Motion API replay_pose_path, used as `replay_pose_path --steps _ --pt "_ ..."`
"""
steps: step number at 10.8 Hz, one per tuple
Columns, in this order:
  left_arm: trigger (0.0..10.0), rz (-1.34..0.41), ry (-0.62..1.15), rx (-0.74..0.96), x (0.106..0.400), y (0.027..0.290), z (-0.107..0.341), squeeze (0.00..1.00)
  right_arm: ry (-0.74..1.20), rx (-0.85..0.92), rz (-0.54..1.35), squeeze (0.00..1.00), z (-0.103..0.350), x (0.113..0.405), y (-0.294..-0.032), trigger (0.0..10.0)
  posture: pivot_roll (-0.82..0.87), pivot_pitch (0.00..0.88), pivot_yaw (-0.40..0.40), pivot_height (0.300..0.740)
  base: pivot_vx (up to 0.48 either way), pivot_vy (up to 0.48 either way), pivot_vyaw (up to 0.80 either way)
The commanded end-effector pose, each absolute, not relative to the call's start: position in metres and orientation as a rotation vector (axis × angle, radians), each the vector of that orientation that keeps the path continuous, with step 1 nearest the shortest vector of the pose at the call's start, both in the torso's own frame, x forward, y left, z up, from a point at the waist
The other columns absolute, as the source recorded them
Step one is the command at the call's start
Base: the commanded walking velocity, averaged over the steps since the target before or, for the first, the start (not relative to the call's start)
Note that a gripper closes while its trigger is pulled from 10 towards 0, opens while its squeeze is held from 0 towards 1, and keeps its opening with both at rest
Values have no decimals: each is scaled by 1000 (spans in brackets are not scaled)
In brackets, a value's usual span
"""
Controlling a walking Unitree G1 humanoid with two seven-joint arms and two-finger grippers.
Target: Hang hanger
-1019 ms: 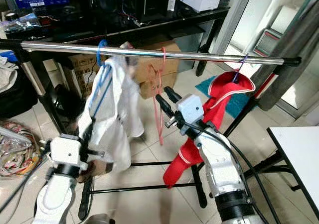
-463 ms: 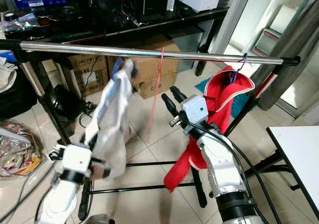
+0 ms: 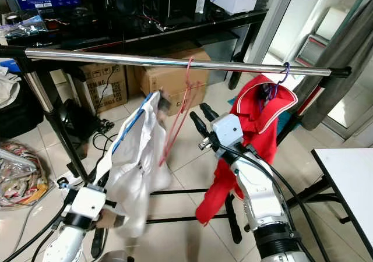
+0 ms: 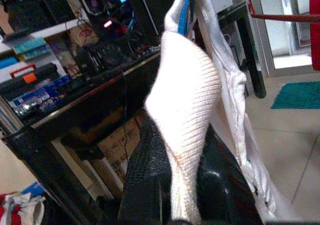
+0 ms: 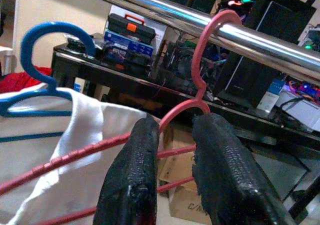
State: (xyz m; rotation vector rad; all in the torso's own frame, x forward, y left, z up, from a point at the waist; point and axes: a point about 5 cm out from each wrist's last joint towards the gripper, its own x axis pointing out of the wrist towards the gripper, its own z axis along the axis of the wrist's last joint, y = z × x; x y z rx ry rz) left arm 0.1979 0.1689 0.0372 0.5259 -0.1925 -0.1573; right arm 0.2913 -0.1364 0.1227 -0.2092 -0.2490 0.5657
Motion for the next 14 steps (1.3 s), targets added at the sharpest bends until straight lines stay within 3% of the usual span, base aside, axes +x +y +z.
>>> replay_pose_path --steps 1,6,14 --pt "10000 -174 -243 532 200 163 42 0 -258 -241 566 0 125 294 -140 10000 262 0 -97 740 0 0 0" --pt "10000 -205 -270 629 186 174 42 0 -320 -467 644 0 131 299 -145 10000 263 0 -93 740 0 0 0" --pt "10000 -534 -303 756 160 167 30 0 -332 -713 743 0 116 294 -159 10000 263 2 -96 740 0 0 0"
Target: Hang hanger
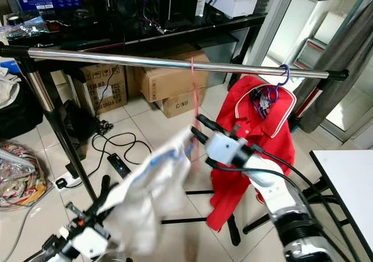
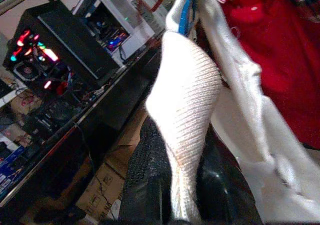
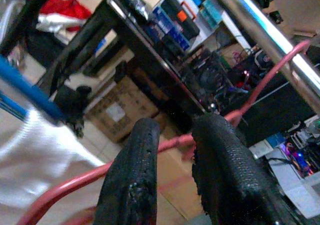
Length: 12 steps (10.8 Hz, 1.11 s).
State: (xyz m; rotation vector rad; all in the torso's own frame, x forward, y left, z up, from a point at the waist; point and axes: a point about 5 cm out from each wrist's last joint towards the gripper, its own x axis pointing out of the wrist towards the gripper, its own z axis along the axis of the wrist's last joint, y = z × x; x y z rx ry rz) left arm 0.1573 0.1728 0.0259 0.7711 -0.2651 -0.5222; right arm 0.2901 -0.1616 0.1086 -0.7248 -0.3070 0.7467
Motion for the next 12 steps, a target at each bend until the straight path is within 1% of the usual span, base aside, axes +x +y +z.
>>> replay_pose_path --steps 1,2,4,5,6,7,8,9,10,12 --pt "10000 -549 -304 761 160 167 29 0 -322 -794 743 0 114 294 -169 10000 260 1 -94 740 0 0 0" --pt "10000 -571 -310 768 160 167 30 0 -294 -831 697 0 118 300 -186 10000 257 0 -92 740 0 0 0" --pt "10000 -603 -332 776 158 165 33 0 -262 -895 699 0 120 302 -204 10000 253 0 -92 740 0 0 0" --pt "10000 -609 -339 779 157 164 34 0 -254 -911 706 0 119 301 -207 10000 253 0 -92 740 0 0 0" --pt "10000 -626 -358 793 158 163 40 0 -195 -933 757 0 111 294 -217 10000 256 0 -95 740 0 0 0" --pt "10000 -638 -365 802 158 164 42 0 -129 -934 806 173 103 287 -225 10000 253 0 -93 740 0 0 0" --pt "10000 -642 -366 805 158 164 43 0 -112 -927 818 478 101 285 -226 10000 253 0 -93 740 0 0 0" --pt "10000 -665 -376 813 158 163 45 0 -79 -907 881 957 93 280 -222 10000 247 0 -90 740 0 0 0" --pt "10000 -682 -382 821 159 163 46 0 -63 -889 938 1000 89 276 -218 10000 247 0 -89 740 0 0 0" --pt "10000 -706 -376 838 159 164 47 0 -50 -911 986 1000 86 272 -217 10000 249 2 -85 740 0 0 0"
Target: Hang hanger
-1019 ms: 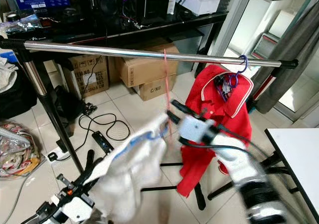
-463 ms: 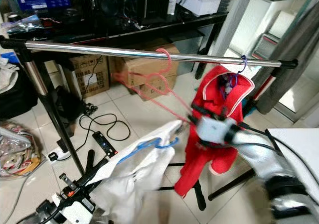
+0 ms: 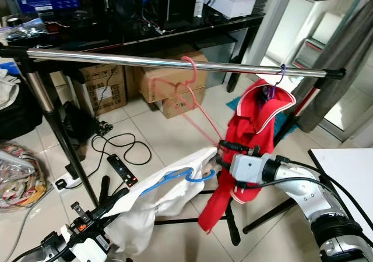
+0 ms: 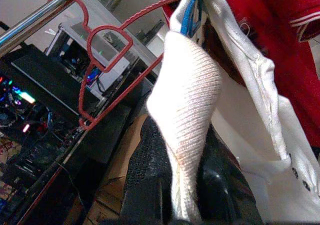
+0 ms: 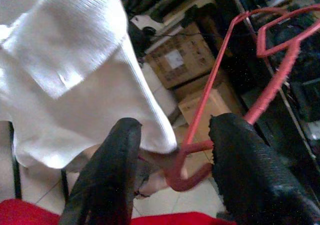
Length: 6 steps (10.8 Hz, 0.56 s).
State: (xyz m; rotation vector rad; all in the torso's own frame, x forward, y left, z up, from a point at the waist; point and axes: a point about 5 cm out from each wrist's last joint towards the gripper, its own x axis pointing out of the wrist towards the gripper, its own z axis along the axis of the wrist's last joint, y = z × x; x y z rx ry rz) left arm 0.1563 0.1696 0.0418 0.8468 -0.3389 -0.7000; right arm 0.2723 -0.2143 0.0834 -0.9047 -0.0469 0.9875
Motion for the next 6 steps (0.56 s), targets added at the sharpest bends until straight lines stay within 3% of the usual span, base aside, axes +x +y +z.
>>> replay_pose_path --steps 1,2,3,6 --pt "10000 -722 -374 846 158 164 47 0 -43 -943 1034 1000 82 267 -216 10000 250 3 -84 740 0 0 0" --pt "10000 -736 -374 852 157 164 48 0 -35 -969 1088 553 79 262 -213 10000 253 7 -79 740 0 0 0" --pt "10000 -749 -373 857 156 164 48 0 -23 -979 1131 0 76 258 -212 10000 256 8 -77 740 0 0 0" --pt "10000 -815 -383 883 156 162 52 0 -32 -1006 1208 0 72 251 -206 10000 256 8 -77 740 0 0 0"
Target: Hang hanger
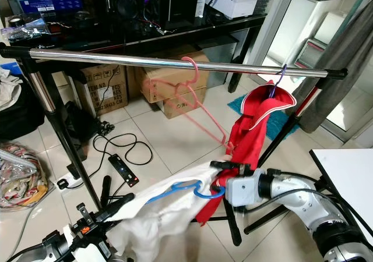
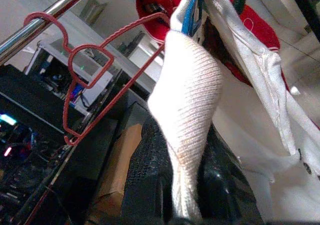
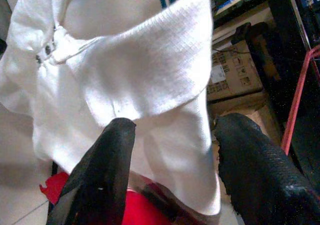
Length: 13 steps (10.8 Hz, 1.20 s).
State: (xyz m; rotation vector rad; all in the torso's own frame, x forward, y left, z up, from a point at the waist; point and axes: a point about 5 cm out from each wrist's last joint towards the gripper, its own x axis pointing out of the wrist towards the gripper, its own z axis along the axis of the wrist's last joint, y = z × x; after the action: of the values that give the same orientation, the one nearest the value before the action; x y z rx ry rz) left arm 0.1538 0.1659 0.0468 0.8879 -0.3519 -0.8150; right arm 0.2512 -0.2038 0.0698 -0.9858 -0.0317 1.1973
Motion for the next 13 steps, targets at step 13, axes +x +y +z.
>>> replay_pose_path --steps 13 --pt "10000 -916 -386 922 154 162 49 0 -27 -873 1046 0 81 273 -201 10000 260 1 -73 740 0 0 0"
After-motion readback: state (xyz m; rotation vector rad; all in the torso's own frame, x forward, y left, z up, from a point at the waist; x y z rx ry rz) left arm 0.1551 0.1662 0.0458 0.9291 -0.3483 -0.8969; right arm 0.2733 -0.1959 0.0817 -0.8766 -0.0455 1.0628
